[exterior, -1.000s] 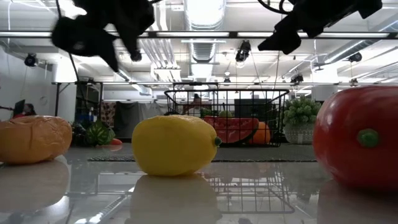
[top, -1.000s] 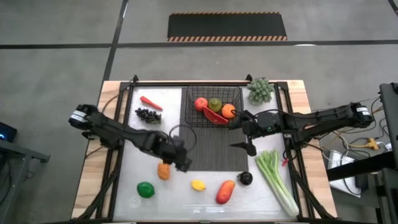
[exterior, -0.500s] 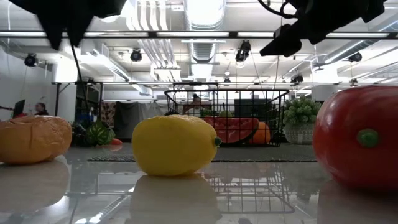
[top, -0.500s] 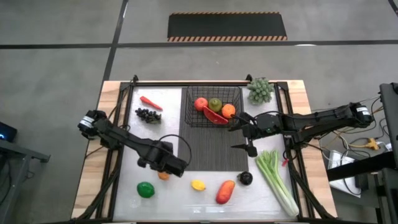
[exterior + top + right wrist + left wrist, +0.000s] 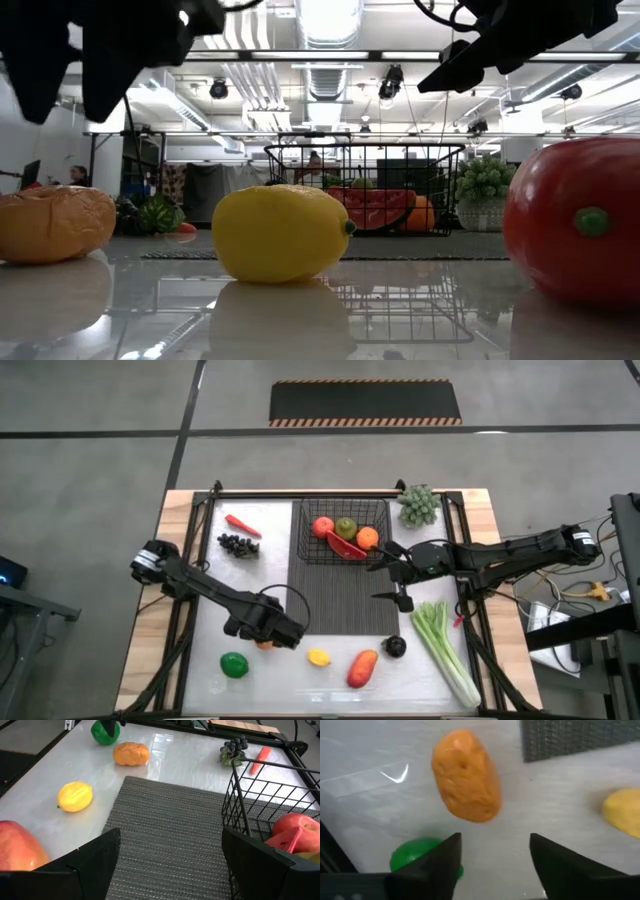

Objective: Build produce basket
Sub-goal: Put the top mango into the wire basket

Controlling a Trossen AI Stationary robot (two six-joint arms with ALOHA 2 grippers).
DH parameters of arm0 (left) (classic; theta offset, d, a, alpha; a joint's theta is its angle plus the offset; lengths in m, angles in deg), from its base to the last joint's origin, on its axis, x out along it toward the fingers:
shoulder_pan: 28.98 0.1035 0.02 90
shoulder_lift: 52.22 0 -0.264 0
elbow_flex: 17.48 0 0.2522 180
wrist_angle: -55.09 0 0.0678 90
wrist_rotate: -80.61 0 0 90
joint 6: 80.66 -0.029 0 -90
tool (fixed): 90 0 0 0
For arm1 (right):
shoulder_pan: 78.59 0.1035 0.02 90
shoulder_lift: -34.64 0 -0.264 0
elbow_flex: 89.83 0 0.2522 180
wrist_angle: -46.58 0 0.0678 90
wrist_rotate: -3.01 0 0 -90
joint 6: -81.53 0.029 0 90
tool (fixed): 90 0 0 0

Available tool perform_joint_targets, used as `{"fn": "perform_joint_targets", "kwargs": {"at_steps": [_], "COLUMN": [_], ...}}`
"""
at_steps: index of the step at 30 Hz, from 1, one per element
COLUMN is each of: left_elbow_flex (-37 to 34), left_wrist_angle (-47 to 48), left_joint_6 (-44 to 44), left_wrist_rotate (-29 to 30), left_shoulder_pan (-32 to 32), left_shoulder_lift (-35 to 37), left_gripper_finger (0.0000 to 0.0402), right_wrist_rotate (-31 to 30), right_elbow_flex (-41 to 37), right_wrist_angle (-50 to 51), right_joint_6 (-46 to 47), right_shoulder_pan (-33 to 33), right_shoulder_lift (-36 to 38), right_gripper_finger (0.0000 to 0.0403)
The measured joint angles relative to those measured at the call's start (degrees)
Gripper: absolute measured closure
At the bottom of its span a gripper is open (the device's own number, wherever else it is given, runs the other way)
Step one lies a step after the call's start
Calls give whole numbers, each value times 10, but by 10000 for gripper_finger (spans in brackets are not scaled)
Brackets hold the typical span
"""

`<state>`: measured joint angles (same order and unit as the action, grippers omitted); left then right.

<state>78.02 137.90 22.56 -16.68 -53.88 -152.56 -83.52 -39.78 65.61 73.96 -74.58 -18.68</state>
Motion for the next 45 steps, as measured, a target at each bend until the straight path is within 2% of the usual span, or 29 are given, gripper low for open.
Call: {"fn": "perform_joint_targets", "kwargs": {"at_steps": [3, 7, 16, 26, 30, 36, 41, 45], "left_elbow_flex": [-22, -54, -108, -139, -147, -138, -130, -129], "left_wrist_angle": [2, -9, -65, -110, -122, -110, -97, -99], "left_joint_6": [4, 5, 13, 7, -6, -47, -95, -161], "left_wrist_rotate": [-3, 5, 38, 47, 48, 53, 135, 243], "left_shoulder_pan": [1, 1, 1, 1, 1, 1, 1, 1], "left_shoulder_lift": [-6, -9, -7, -6, -7, -4, 33, 83], "left_gripper_finger": [143, 120, 116, 116, 137, 216, 219, 218], "right_wrist_rotate": [0, 0, 0, 0, 0, 0, -2, -4], "right_elbow_flex": [0, 0, 0, 0, 0, 0, 0, 0], "right_wrist_angle": [0, 0, 0, 0, 0, 0, -7, -28], "right_joint_6": [0, 0, 0, 0, 0, 0, -4, -8], "right_shoulder_pan": [0, 0, 0, 0, 0, 0, 0, 0], "right_shoulder_lift": [0, -1, -1, -1, -1, -1, -1, -2], "right_gripper_finger": [74, 74, 74, 74, 74, 74, 74, 74]}}
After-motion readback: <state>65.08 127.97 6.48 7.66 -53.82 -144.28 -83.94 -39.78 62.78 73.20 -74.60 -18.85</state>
